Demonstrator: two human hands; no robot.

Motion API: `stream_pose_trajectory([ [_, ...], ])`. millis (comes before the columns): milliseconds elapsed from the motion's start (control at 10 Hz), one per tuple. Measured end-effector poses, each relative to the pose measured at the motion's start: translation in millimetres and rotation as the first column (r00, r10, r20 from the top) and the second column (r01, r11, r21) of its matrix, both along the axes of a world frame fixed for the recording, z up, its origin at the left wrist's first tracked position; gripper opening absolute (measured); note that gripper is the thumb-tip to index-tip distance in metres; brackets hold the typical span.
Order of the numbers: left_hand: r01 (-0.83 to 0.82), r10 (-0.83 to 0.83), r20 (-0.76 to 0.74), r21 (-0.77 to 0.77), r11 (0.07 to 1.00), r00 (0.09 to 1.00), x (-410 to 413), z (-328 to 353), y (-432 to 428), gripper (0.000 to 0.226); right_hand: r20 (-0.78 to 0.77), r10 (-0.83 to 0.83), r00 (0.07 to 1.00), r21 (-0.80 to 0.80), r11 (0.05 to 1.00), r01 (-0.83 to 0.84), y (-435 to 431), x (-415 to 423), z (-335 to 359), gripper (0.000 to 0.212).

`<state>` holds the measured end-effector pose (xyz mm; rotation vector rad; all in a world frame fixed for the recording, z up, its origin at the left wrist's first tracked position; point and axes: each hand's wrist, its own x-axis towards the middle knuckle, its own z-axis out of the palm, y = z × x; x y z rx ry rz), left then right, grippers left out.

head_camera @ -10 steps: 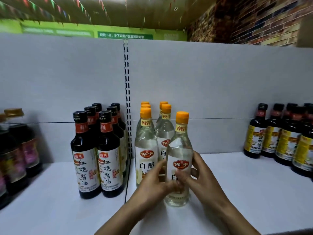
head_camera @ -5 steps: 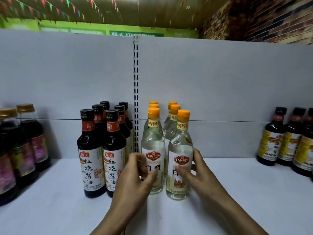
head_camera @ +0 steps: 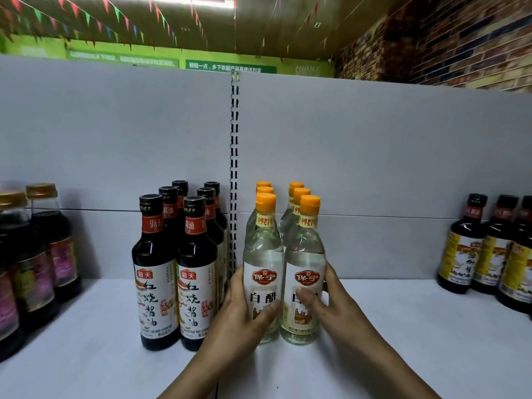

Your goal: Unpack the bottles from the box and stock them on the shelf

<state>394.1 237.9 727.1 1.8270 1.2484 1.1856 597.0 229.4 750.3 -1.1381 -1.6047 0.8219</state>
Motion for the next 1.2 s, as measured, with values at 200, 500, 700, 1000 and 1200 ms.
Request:
stream_pose_trajectory([
  [200, 0.003, -0.003, -0.002, 0.018, 1.0, 1.0, -1, 0, 1, 0.077, -0.02, -0.011, 1.0, -0.036, 0.999, 0.01, 3, -2, -2, 0.075],
  [500, -0.027, 0.027, 0.007, 0.062, 0.998, 1.0, -2, -6, 0, 0.069, -0.059, -0.07, 0.996, -0.064, 0.996, 0.066, 0, -7, -9, 0.062],
  [700, -0.028, 0.027, 0.009, 0.079, 0.996, 1.0, 0, -4, -3, 0.077, -0.087, -0.057, 0.995, -0.061, 0.997, 0.052, 0, -8, -11, 0.065],
  [1000, -0.051, 0.064, -0.099, 0.128, 0.99, 0.993, -4, 10, -28, 0.1, 0.105, -0.172, 0.98, -0.019, 0.984, 0.175, -15, 5, 5, 0.09],
  [1200, -0.073, 0.07, 0.026, 0.185, 0.98, 0.997, -20, 50, -72, 0.081, 0.14, -0.234, 0.962, 0.121, 0.968, 0.218, -47, 7, 35, 0.082],
])
